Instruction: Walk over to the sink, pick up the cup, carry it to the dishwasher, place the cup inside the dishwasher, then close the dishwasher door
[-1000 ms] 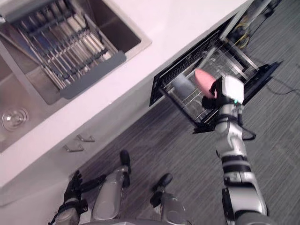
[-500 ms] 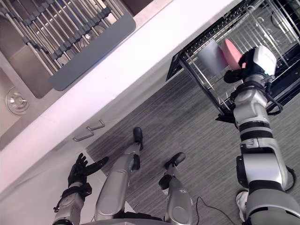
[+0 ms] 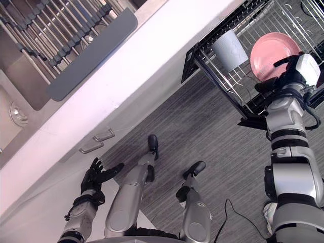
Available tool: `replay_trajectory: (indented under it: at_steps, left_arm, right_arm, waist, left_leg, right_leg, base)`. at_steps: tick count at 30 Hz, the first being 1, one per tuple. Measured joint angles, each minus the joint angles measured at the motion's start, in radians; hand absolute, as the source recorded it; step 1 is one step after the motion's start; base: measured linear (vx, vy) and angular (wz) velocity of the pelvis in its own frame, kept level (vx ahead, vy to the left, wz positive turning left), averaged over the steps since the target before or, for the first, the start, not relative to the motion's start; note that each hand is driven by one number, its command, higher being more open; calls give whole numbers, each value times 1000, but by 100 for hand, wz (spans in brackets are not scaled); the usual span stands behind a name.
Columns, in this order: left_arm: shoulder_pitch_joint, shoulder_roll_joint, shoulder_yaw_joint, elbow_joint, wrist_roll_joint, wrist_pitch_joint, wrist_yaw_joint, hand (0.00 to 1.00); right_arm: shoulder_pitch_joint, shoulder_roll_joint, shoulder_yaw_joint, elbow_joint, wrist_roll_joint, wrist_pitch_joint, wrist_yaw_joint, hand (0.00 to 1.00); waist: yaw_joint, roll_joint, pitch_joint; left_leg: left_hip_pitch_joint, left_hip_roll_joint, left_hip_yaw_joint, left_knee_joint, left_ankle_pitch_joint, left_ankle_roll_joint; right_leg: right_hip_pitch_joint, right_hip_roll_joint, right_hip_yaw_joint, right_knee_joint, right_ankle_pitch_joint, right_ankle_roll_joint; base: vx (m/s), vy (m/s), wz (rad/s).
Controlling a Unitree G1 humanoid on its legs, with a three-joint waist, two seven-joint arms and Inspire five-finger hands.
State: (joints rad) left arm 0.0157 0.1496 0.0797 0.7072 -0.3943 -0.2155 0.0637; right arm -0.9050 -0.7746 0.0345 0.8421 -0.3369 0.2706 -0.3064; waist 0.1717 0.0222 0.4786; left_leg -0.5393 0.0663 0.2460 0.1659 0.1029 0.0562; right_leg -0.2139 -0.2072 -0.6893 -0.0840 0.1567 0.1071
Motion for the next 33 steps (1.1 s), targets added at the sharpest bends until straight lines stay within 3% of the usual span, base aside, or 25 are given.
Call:
replay_trajectory:
  at_steps: [8,13,19,20,22,25,29,33]
  left_arm:
    - [4,-2,5,4,20,0,1,100]
    - [11,-3,32,15,65,-2,2,100]
    - [26,0,50,43,79,-6,4,100]
    - [26,0,50,40,79,-7,4,100]
    - [26,-7,44,42,78,-5,11,100]
    - [26,-20,-11,48,58,-5,38,100]
    - [22,-80,-118,46,57,-4,71,100]
    - [6,-104,-171,53,-18,4,92,100]
  right_arm:
    - [77,-2,-91,-155,42,-22,-66,100]
    - [212,14,-246,-154,311,-40,-148,100]
    - [313,84,-466,-147,663,-92,-253,100]
    - [320,87,-472,-147,698,-91,-272,0]
    - [320,88,-493,-147,735,-77,-292,0]
    - [281,75,-527,-147,780,-55,-315,0]
    - [160,-20,-524,-148,773,-30,-291,0]
    - [81,-64,-455,-162,669,-17,-236,0]
  waist:
    - [-33,-1,-6]
    - [-60,-3,-35]
    - [-104,-4,-66]
    - [-112,-3,-66]
    - [-125,4,-62]
    - [-132,38,-44]
    - [-132,152,-17]
    - [-101,214,-4]
  left_leg:
    - [76,-10,9,-35,2,-3]
    - [120,-14,9,-39,5,-2]
    - [99,-3,45,-25,-3,-7]
    - [79,4,59,-29,0,-10]
    - [61,4,73,-50,17,-13]
    - [52,-2,107,-82,37,-9]
    - [9,-30,128,-122,72,25]
    - [-11,-49,119,-143,82,30]
  right_leg:
    - [52,-11,9,11,-1,0]
    - [94,-18,36,18,0,1]
    - [52,-24,95,25,-1,2]
    - [17,-26,114,29,5,9]
    - [-23,-28,136,31,11,1]
    - [-74,-36,176,32,29,-2]
    - [-151,-52,214,23,71,11]
    - [-200,-64,252,9,93,16]
  base:
    - [-17,93,-2]
    - [34,76,3]
    - [-37,65,-20]
    - [-97,65,-37]
    - [-98,71,-34]
    - [-53,68,-32]
    - [-18,76,-18]
    - [28,61,-20]
